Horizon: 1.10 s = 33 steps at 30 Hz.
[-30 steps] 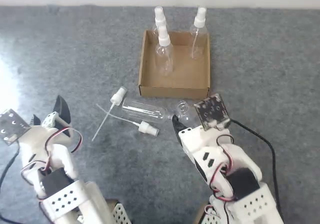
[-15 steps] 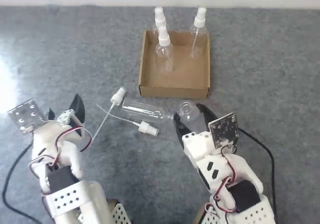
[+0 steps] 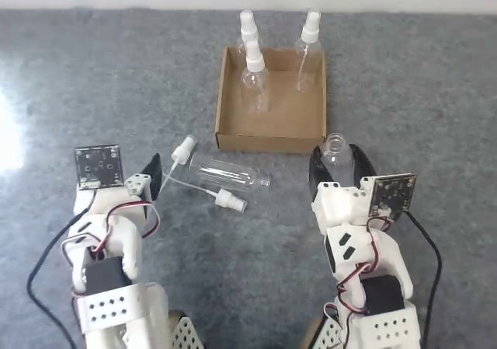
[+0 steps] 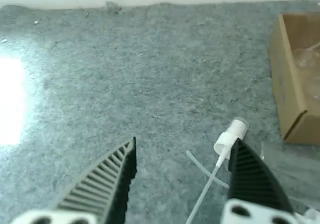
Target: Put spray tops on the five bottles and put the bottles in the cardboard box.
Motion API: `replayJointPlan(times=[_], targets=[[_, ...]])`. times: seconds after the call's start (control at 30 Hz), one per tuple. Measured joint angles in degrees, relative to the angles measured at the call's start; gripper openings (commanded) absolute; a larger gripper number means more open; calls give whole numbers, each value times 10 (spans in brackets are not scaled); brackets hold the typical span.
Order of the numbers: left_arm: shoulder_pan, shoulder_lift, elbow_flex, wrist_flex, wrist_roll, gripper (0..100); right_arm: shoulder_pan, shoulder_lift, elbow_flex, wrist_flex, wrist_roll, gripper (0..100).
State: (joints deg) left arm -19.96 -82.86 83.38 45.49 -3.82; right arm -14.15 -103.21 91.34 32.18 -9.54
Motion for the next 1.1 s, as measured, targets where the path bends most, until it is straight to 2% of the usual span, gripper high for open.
replayJointPlan(times=[0.3, 0.4, 0.73, 0.87, 1.1], targets=[[40, 0, -141, 192, -78, 280, 2, 0, 2, -4, 0, 90], [55, 0, -163, 232, -91, 280, 2, 0, 2, -4, 0, 90], [59, 0, -171, 238, -108, 277, 2, 0, 2, -4, 0, 90], [59, 13, -211, 239, -117, 244, 2, 0, 2, -4, 0, 90], [58, 232, -341, 239, -119, 243, 2, 0, 2, -4, 0, 90]])
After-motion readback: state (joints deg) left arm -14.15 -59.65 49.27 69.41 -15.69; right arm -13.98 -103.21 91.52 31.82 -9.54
